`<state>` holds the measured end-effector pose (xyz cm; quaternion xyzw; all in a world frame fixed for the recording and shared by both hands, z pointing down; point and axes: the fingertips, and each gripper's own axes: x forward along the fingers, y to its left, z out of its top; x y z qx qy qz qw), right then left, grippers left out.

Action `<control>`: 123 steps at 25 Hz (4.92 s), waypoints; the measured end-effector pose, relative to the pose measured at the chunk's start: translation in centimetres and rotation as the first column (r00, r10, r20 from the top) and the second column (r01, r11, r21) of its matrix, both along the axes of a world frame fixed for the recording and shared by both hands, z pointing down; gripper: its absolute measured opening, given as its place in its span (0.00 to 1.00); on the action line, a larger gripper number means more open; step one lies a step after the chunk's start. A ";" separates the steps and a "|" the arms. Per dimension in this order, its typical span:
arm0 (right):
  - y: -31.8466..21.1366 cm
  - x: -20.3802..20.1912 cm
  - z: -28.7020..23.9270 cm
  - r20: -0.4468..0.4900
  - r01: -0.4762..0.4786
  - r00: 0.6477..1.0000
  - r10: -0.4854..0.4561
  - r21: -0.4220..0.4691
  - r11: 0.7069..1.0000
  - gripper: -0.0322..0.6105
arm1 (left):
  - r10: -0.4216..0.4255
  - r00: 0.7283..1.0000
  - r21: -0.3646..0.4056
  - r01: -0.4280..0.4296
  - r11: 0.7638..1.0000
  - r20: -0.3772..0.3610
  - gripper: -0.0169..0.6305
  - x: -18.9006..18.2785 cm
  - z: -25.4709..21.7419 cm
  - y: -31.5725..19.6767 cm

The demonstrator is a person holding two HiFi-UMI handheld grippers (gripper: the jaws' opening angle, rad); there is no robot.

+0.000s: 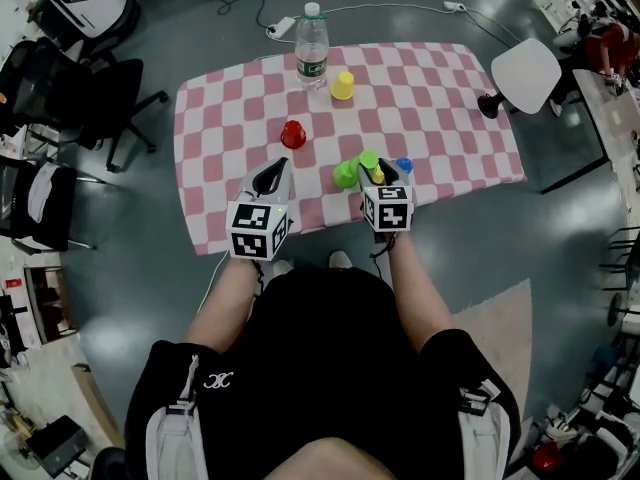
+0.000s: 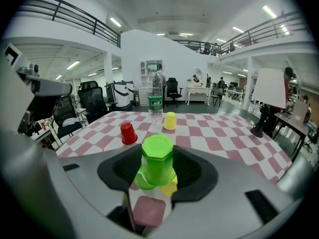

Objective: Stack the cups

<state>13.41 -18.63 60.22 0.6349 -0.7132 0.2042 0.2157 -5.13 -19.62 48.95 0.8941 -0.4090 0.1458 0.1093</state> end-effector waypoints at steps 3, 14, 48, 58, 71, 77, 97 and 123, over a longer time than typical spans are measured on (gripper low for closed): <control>0.1 0.1 -0.1 0.000 -0.003 1.000 0.003 0.005 1.000 0.36 | 0.004 1.000 -0.003 -0.004 1.000 -0.002 0.05 0.2 0.0 0.1; 0.0 0.2 -1.5 0.095 -0.010 0.996 -0.001 0.111 0.994 0.52 | 0.015 1.000 -0.003 -0.015 1.000 -0.003 0.05 0.3 0.2 0.2; -3.7 -10.8 -16.2 -0.105 0.295 0.955 -0.276 0.360 0.885 0.05 | -0.095 0.992 0.130 0.105 0.986 -0.087 0.05 -4.2 -3.9 -0.5; -10.2 -17.9 -11.5 -0.245 0.639 0.736 -0.631 -0.057 0.767 0.42 | -0.165 0.982 0.088 0.173 0.981 -0.089 0.05 -10.7 -2.3 0.3; -15.1 -19.6 0.8 -0.241 0.592 0.648 -0.723 -0.437 0.677 0.44 | -0.258 0.962 0.042 0.262 0.964 -0.086 0.05 -18.9 -0.4 -0.3; -15.9 -19.2 4.1 -0.210 0.551 0.671 -0.711 -0.501 0.667 0.44 | -0.274 0.958 0.028 0.277 0.960 -0.083 0.05 -20.7 0.0 -1.0; -16.8 -18.3 3.7 -0.238 0.520 0.703 -0.670 -0.470 0.713 0.38 | -0.292 0.953 0.006 0.293 0.956 -0.083 0.05 -21.5 0.4 -1.3; -8.3 -11.0 -13.5 -0.405 0.550 0.695 -0.594 -0.233 0.802 0.37 | -0.019 0.994 0.019 0.021 1.000 -0.107 0.05 -9.1 -0.8 -2.3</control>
